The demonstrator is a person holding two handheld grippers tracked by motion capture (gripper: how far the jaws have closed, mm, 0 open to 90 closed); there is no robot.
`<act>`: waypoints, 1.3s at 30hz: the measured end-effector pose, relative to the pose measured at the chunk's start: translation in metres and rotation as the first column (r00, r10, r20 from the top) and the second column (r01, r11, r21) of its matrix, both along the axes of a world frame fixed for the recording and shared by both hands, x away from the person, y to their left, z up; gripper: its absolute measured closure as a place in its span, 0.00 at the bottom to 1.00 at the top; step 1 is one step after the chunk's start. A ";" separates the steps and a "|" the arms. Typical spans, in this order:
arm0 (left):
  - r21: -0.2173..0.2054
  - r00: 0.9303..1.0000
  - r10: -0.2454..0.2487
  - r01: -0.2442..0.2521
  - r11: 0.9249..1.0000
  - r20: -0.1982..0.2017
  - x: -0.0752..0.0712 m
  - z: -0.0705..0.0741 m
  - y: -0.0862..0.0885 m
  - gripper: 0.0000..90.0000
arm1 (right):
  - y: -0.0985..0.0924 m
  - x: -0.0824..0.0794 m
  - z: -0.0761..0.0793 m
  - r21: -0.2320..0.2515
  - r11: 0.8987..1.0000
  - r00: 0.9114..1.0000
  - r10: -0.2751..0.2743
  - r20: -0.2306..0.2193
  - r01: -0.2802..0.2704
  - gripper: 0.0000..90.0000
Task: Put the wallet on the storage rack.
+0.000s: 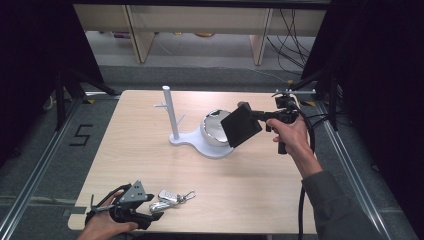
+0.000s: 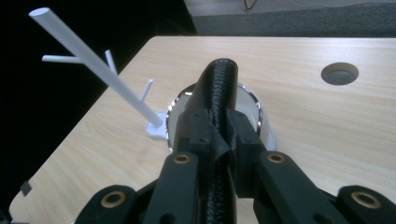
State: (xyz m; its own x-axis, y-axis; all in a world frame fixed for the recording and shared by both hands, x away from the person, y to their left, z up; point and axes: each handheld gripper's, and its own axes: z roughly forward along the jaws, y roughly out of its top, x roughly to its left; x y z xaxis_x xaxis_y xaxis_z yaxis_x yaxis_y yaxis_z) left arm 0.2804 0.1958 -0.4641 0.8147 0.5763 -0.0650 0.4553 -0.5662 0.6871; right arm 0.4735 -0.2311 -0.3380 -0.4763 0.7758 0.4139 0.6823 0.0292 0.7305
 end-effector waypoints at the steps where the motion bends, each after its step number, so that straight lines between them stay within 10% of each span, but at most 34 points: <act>1: -0.002 1.000 0.004 -0.004 1.000 -0.003 -0.001 -0.001 0.000 0.38 | -0.001 0.002 0.000 -0.015 1.000 1.000 0.006 0.016 -0.006 0.91; 13: -0.021 0.999 0.036 -0.036 0.999 -0.012 -0.007 -0.005 0.009 0.37 | 0.011 0.034 -0.011 -0.021 0.996 0.995 -0.087 -0.040 0.086 0.91; 39: -0.002 0.999 0.028 -0.028 1.000 -0.030 -0.009 -0.011 0.013 0.36 | 0.050 0.063 -0.052 -0.069 0.995 0.995 -0.078 -0.054 0.074 0.91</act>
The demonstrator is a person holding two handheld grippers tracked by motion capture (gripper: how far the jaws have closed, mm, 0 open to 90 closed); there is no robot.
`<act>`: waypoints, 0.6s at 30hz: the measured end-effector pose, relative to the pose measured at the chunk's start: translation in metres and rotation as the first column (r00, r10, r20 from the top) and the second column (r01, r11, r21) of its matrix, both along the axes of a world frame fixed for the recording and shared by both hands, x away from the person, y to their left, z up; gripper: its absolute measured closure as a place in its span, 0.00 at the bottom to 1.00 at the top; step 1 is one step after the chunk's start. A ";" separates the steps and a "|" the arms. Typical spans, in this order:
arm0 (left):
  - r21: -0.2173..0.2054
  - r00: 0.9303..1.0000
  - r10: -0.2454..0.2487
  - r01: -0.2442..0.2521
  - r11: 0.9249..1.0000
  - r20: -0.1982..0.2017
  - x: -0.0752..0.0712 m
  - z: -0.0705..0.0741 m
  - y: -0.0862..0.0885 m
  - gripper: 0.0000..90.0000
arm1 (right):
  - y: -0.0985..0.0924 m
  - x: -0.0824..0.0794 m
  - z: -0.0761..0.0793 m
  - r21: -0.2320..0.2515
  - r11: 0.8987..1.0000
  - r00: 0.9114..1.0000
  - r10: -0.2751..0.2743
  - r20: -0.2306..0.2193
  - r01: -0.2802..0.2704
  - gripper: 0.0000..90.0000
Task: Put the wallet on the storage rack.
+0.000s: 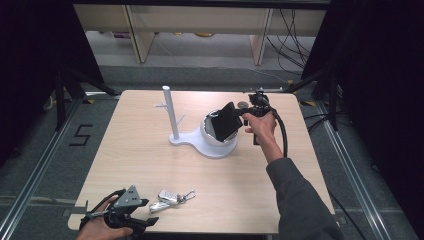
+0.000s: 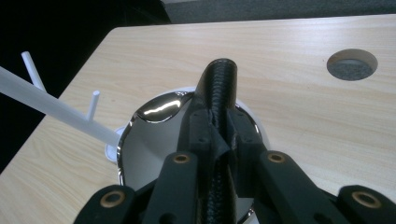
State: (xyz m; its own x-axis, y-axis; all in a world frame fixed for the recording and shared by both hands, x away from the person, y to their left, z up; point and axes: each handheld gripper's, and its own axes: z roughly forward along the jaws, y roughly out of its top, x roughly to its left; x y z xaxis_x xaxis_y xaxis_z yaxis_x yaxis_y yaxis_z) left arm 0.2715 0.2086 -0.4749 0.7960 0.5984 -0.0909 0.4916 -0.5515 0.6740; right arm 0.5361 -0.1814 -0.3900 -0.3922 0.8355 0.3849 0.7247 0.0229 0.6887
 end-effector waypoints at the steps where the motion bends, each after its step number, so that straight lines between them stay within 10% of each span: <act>1: -0.012 1.000 0.009 -0.009 1.000 -0.003 0.000 -0.001 -0.001 0.36 | 0.003 -0.001 0.000 0.006 1.000 1.000 -0.015 -0.023 0.015 0.91; 18: 0.002 1.000 0.000 0.000 1.000 0.002 0.000 0.000 0.000 0.35 | 0.003 0.000 -0.007 -0.016 1.000 1.000 -0.023 -0.015 0.023 0.71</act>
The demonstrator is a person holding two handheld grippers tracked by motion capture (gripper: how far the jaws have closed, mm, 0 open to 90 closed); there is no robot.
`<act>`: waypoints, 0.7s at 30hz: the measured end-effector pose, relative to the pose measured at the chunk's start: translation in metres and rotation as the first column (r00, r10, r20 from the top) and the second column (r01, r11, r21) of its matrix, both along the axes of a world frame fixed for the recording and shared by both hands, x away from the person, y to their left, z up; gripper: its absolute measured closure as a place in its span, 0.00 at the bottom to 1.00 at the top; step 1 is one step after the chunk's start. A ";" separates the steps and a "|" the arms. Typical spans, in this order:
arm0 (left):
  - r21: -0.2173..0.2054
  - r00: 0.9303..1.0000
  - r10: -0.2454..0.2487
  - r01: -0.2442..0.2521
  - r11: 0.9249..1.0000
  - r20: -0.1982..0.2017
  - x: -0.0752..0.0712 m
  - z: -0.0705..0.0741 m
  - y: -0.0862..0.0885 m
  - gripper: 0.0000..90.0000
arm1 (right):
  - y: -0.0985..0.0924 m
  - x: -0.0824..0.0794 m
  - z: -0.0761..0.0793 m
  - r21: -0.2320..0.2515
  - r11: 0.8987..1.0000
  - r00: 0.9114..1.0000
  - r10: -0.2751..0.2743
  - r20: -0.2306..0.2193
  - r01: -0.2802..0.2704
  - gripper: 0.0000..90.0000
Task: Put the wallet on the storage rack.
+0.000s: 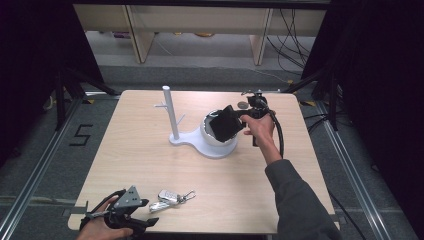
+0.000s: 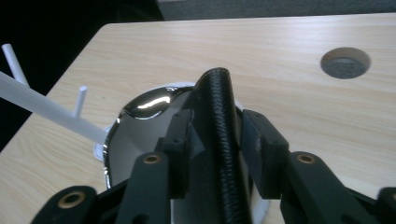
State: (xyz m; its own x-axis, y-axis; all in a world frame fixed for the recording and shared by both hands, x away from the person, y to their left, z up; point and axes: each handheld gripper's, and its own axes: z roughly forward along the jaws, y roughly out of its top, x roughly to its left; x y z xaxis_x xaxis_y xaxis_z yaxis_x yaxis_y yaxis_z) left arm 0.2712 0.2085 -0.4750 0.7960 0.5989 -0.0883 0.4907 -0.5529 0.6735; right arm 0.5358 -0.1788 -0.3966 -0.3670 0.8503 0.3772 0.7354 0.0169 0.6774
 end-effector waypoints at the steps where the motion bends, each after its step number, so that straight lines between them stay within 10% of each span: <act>1: 0.000 1.000 0.002 -0.002 1.000 0.002 0.000 0.000 0.000 0.35 | -0.001 -0.001 0.001 -0.010 1.000 1.000 -0.009 -0.005 0.009 0.71; 21: 0.022 1.000 0.015 -0.015 1.000 0.013 0.002 0.000 0.000 0.32 | -0.036 -0.050 0.019 0.029 0.999 0.996 0.036 0.077 -0.038 0.48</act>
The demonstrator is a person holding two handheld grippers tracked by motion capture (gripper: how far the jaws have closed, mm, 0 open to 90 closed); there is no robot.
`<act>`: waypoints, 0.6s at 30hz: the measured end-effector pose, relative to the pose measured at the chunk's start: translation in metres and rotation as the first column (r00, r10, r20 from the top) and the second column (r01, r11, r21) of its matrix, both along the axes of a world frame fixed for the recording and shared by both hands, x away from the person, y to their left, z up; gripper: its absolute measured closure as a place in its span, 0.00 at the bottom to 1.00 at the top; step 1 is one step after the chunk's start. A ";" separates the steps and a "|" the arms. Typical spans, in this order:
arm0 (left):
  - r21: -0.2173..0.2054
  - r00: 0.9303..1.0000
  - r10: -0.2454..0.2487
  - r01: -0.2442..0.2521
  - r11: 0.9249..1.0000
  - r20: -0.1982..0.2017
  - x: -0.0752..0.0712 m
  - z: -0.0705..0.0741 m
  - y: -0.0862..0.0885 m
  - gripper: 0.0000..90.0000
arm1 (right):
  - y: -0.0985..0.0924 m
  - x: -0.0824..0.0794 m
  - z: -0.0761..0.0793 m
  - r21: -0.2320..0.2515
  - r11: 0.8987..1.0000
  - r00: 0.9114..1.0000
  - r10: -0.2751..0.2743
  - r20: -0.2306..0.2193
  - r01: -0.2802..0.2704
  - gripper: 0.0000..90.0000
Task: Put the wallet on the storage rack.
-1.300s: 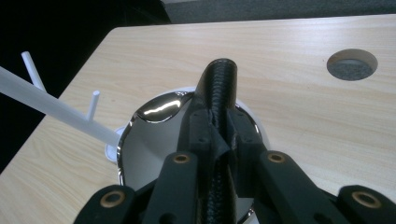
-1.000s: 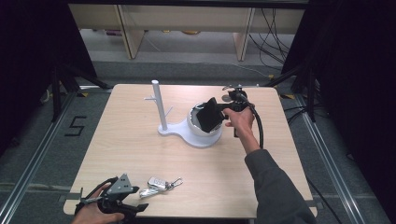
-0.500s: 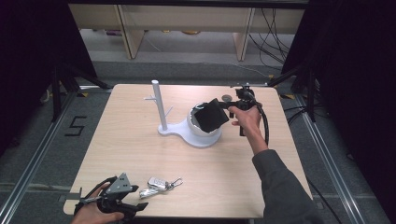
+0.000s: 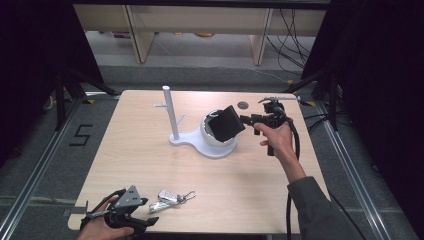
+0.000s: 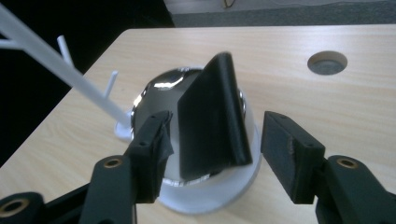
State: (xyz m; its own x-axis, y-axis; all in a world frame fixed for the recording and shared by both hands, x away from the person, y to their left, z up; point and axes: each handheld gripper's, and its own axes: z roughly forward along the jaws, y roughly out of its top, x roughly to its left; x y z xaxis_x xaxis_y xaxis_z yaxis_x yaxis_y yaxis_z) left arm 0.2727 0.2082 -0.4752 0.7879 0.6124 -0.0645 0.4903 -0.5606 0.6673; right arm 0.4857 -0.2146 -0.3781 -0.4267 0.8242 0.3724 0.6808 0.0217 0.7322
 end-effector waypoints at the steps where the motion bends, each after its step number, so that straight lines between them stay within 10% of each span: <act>1: 0.001 1.000 0.000 0.000 1.000 0.000 0.000 0.000 0.000 0.32 | -0.001 -0.004 -0.001 -0.001 1.000 1.000 0.006 0.004 -0.006 0.48; 18: -0.002 1.000 0.010 -0.010 1.000 -0.004 0.001 -0.002 -0.001 0.29 | -0.025 -0.069 -0.031 0.028 0.998 0.998 0.052 0.027 -0.053 0.44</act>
State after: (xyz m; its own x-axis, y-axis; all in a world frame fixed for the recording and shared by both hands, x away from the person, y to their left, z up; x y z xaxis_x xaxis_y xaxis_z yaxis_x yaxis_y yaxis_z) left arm 0.2732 0.2075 -0.4774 0.7815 0.6202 -0.0685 0.4983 -0.5543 0.6667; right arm 0.4163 -0.2397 -0.4089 -0.4789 0.7895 0.3838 0.6596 0.0351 0.7508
